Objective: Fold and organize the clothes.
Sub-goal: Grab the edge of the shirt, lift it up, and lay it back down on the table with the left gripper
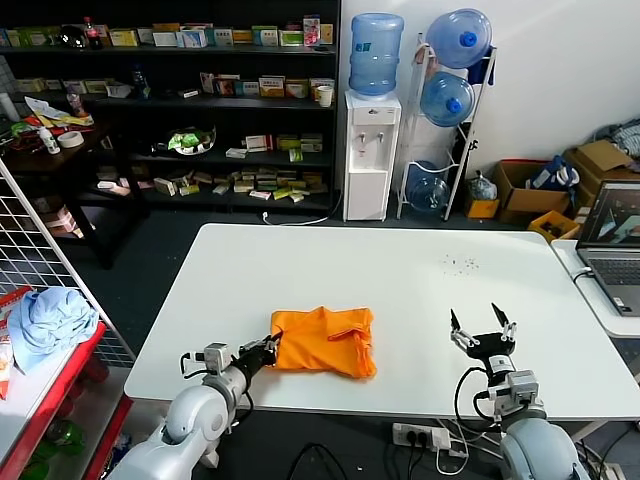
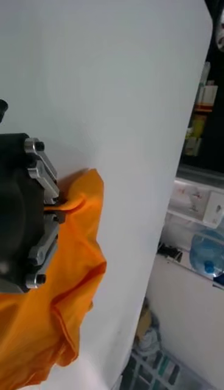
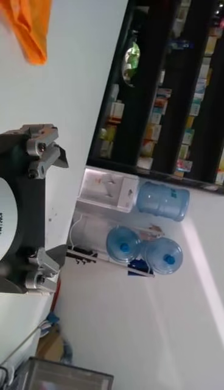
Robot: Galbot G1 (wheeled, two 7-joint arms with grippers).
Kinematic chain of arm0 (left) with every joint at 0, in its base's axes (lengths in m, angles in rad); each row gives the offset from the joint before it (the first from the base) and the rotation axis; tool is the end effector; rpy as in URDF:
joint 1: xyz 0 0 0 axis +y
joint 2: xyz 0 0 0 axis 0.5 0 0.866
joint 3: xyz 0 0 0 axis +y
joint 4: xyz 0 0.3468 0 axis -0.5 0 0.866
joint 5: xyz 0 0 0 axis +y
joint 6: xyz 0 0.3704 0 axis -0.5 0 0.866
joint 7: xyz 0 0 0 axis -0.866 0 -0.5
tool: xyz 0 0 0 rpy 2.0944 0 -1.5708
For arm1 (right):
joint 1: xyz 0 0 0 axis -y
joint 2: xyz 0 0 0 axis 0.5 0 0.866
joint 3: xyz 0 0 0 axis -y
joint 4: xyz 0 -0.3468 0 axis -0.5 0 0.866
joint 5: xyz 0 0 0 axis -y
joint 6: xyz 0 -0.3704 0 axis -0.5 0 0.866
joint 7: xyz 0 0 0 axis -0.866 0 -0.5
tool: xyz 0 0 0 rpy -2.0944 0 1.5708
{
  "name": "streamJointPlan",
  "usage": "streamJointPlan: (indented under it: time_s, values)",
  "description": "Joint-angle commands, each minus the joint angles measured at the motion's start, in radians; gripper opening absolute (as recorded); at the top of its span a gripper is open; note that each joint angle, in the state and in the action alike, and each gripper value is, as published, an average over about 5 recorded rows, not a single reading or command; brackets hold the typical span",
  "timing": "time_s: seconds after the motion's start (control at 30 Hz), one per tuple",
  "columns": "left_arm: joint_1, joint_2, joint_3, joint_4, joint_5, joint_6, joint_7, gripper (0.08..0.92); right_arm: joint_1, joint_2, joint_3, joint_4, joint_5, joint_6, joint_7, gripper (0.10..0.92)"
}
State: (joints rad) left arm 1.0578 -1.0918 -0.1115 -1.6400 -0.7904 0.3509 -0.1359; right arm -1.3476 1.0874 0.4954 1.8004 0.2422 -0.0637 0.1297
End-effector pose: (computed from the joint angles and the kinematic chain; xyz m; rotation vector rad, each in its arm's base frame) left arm 0.3348 0.0167 -0.3568 -0.3903 -2.5410 0.2872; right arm 0.2742 -0.1130 -0.3332 0.0093 -2.9797 0.3476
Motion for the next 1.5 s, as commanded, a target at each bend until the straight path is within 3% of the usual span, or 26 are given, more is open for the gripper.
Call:
streamJointPlan:
  time_s: [0.03,0.4,0.7,0.9,1.27,1.5]
  values:
    - [0.029,0.205,-0.195,0.013,0.002,0.031,-0.011,0.131,0.042,-0.004,-0.018,-0.011,0.007,0.001,0.000,0.823]
    - [-0.068,0.403,-0.265,0.177,0.301,-0.031,-0.041,0.131,0.044,-0.008,-0.021,-0.014,0.016,0.006,-0.002,0.823]
    - [-0.125,0.472,-0.262,0.277,0.515,-0.169,-0.062,0.131,0.049,-0.005,-0.024,-0.013,0.017,0.007,-0.002,0.823]
    - [-0.129,0.521,-0.236,0.253,0.500,-0.167,-0.062,0.131,0.058,0.000,-0.029,-0.015,0.016,0.008,-0.002,0.823]
    - [-0.134,0.484,-0.125,0.179,0.465,-0.122,-0.062,0.131,0.039,0.017,-0.028,-0.024,0.006,0.020,-0.005,0.823]
    - [-0.063,0.398,-0.065,0.129,0.464,-0.104,-0.063,0.131,0.021,0.018,-0.017,-0.007,0.001,0.016,-0.004,0.823]
